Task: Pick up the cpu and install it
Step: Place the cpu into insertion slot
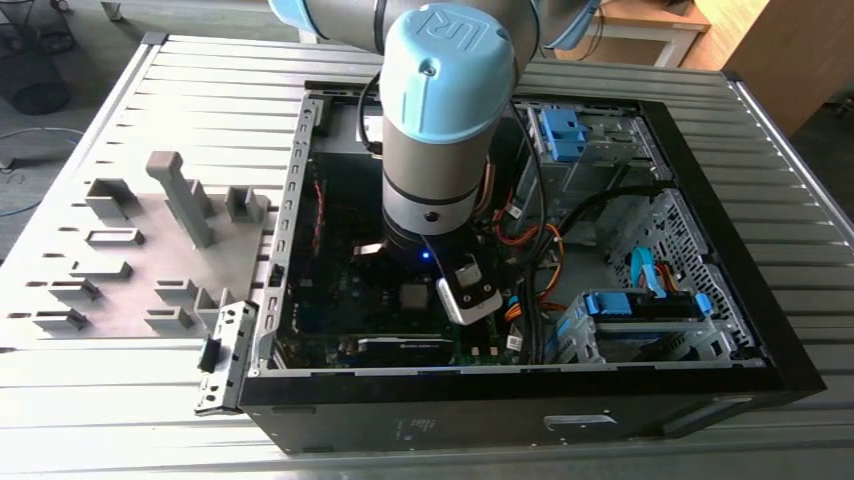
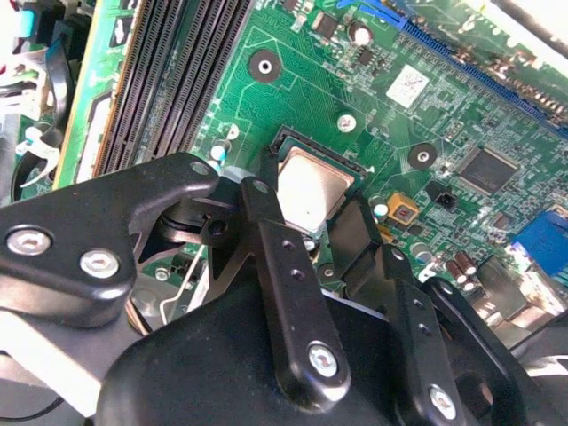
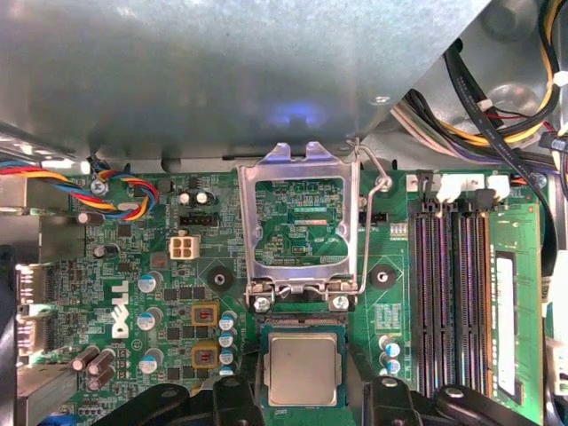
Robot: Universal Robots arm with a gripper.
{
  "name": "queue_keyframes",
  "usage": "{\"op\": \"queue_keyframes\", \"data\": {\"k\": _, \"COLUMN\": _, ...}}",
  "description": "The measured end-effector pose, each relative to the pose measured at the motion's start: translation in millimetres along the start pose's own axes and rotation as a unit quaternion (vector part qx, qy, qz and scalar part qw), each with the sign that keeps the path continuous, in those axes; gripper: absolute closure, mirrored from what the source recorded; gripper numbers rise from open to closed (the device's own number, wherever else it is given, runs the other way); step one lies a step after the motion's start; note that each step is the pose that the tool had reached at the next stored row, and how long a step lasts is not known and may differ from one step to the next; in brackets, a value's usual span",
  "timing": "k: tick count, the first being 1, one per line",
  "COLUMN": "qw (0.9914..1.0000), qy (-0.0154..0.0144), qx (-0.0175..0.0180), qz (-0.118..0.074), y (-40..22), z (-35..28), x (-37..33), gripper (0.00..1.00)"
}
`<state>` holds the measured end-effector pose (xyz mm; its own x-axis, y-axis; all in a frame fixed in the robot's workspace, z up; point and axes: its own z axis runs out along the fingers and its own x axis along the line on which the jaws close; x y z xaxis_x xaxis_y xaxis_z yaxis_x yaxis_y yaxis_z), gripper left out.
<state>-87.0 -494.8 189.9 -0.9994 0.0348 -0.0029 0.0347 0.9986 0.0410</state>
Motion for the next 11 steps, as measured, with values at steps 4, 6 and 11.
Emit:
{"op": "queue_keyframes", "data": {"k": 4, "qw": 1.00000, "qy": 0.0000, "qx": 0.0001, "qz": 0.000, "y": 0.0, "z": -0.1, "x": -0.1, "gripper": 0.53}}
{"op": "queue_keyframes", "data": {"k": 6, "qw": 1.00000, "qy": 0.0000, "qx": -0.0003, "qz": 0.000, "y": 0.1, "z": -0.4, "x": -0.1, "gripper": 0.53}}
{"op": "queue_keyframes", "data": {"k": 11, "qw": 0.99999, "qy": 0.0002, "qx": -0.0012, "qz": -0.004, "y": 0.0, "z": -0.6, "x": -0.1, "gripper": 0.53}}
